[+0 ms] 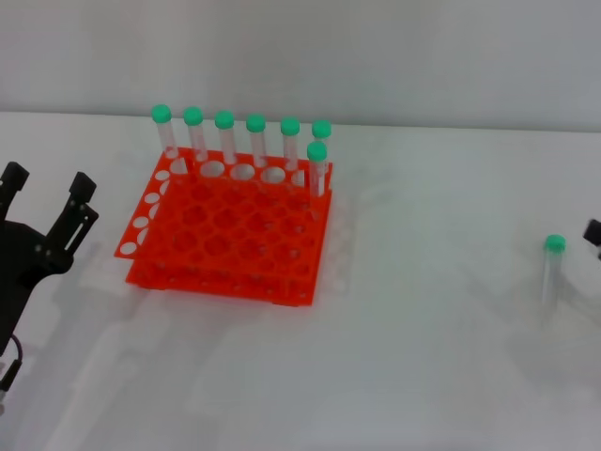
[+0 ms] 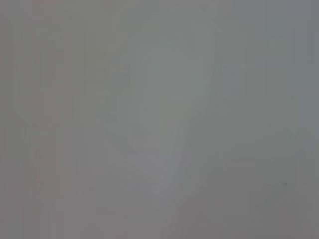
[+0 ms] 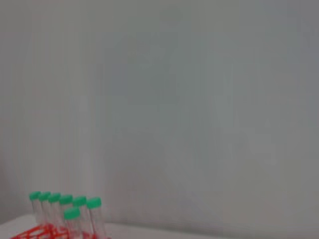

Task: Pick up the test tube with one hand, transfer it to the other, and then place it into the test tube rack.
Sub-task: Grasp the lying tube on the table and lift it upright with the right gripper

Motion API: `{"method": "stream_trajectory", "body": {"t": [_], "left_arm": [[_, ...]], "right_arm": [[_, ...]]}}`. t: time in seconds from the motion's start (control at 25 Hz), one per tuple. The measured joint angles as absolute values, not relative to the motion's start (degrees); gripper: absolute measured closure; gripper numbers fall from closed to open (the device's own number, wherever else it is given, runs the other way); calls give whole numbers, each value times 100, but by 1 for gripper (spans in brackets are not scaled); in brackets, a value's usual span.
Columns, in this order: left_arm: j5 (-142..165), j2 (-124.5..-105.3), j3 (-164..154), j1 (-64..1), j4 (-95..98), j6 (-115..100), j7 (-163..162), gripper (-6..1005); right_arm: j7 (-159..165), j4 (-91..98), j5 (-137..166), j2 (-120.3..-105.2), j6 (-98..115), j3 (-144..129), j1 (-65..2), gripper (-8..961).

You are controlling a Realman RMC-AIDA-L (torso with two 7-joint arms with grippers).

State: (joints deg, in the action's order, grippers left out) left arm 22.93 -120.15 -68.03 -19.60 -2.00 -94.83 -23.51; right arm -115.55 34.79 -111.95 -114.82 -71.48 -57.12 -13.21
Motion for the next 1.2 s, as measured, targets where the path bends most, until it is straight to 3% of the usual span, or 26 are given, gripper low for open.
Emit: {"method": "stream_trajectory", "body": {"t": [0.36,0.72,1.2], "left_arm": [[2357,-12005,-6802,-1968,-193,-9491,-2352,153],[2239,-11973,-6759,-1951,11,-9401,-2311,154],[1808,-11935,-6758,-2027,189,-9321,-2305,154]], "right_arm": [[-7912,6187,-8936,-11487,-5436,-6652,-1319,125],[-3240,8842,-4189,-11489,-5547,-7519,-1524,127],[-1734,8750,-1998,-11531,-7793,-8128,-2815,143]]}}
